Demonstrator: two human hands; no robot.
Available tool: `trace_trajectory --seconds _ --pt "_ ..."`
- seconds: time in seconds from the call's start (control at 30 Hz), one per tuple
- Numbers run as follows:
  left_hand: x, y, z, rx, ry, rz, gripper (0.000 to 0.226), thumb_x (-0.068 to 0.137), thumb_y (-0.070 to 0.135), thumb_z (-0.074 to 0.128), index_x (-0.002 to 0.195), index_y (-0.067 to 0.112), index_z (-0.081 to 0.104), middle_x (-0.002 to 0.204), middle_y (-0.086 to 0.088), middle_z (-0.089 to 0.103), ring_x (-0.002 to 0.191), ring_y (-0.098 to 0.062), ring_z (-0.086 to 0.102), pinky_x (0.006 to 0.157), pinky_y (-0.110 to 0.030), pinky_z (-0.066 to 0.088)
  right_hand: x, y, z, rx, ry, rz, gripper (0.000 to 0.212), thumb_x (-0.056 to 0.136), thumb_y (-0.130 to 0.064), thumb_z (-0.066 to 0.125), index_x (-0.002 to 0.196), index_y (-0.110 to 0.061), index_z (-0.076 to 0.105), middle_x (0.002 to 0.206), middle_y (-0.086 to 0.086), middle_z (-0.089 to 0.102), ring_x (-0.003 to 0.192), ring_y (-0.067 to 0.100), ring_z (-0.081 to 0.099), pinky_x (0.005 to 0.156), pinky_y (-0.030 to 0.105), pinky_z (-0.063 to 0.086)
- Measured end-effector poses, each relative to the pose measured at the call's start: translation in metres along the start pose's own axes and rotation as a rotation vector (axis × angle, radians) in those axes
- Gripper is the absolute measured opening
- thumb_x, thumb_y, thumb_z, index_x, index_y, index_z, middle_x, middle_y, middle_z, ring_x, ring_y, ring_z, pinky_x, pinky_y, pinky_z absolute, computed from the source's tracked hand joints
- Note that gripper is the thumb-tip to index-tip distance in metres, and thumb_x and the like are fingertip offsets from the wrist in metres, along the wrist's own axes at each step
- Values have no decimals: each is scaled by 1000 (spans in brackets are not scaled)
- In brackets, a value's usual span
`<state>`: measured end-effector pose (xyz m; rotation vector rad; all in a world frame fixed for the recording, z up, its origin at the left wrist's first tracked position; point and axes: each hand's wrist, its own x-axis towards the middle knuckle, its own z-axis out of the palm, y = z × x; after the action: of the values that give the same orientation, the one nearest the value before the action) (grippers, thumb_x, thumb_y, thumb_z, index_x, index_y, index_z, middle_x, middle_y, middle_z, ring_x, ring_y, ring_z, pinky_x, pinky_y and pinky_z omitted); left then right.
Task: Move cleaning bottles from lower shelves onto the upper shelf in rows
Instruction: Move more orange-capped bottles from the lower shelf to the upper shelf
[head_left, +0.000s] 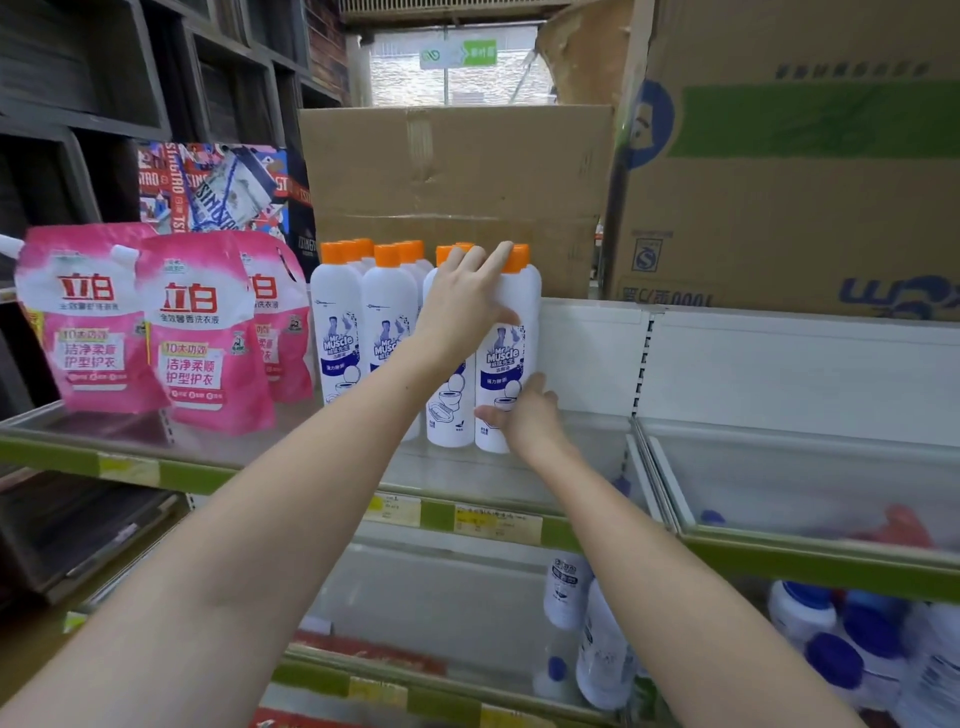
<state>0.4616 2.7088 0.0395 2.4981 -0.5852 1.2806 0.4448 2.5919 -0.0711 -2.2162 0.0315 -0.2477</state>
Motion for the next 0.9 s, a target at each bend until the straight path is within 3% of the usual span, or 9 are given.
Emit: trace_trajectory --seconds 0.13,0.27,0.33,0.4,0.47,0.57,0.7,0.9 --pt "-4 9 -8 31 -13 5 89 72 31 87 147 8 45 115 -15 61 110 -35 51 92 -41 42 -6 -2 -3 12 -8 24 77 85 -42 79 137 -9 31 134 18 43 120 39 53 96 42 47" --pt "-6 18 -13 51 -33 -1 87 72 18 88 146 2 44 114 -18 55 97 -34 56 82 -41 47 -11 0 -9 -27 -34 24 67 90 -39 74 134 -5 37 134 18 46 125 37 49 90 37 43" --pt "-8 23 -15 63 -23 9 70 73 1 82 136 1 53 108 -18 55 88 -34 57 73 -42 51 -18 6 -16 -49 -58 38 61 92 -39 70 133 -2 44 133 16 47 126 34 49 91 35 42" --pt "-12 33 -17 24 -22 2 46 77 -11 69 120 1 59 104 -17 55 82 -33 56 66 -46 52 -25 18 -25 30 -78 35 46 92 -32 71 121 -4 49 124 14 53 112 30 56 85 34 44" --pt "-20 47 -18 -31 -114 -20 29 87 -5 60 115 4 58 110 -13 56 87 -32 56 71 -46 52 -33 31 -35 45 -76 -8 27 91 -24 69 104 -11 49 112 10 57 97 26 55 78 31 43" --pt "-37 70 -15 -47 -308 -61 19 93 9 56 111 7 58 111 -9 61 92 -31 59 76 -42 53 -42 50 -57 10 -55 -60 15 92 -21 65 97 -15 53 101 6 60 99 28 59 76 29 40" --pt "-55 114 2 -9 -475 -30 8 93 13 56 100 11 59 105 -8 65 91 -29 59 76 -39 52 -54 80 -100 -24 -41 -80 13 90 -20 69 97 -13 60 97 7 63 97 26 60 77 31 44" --pt "-59 221 51 -82 -538 1 7 93 19 55 91 14 59 90 -3 64 85 -29 60 71 -34 49 -84 155 -202 -48 38 -25 12 90 -16 66 90 -18 54 92 2 61 101 30 63 87 37 49"
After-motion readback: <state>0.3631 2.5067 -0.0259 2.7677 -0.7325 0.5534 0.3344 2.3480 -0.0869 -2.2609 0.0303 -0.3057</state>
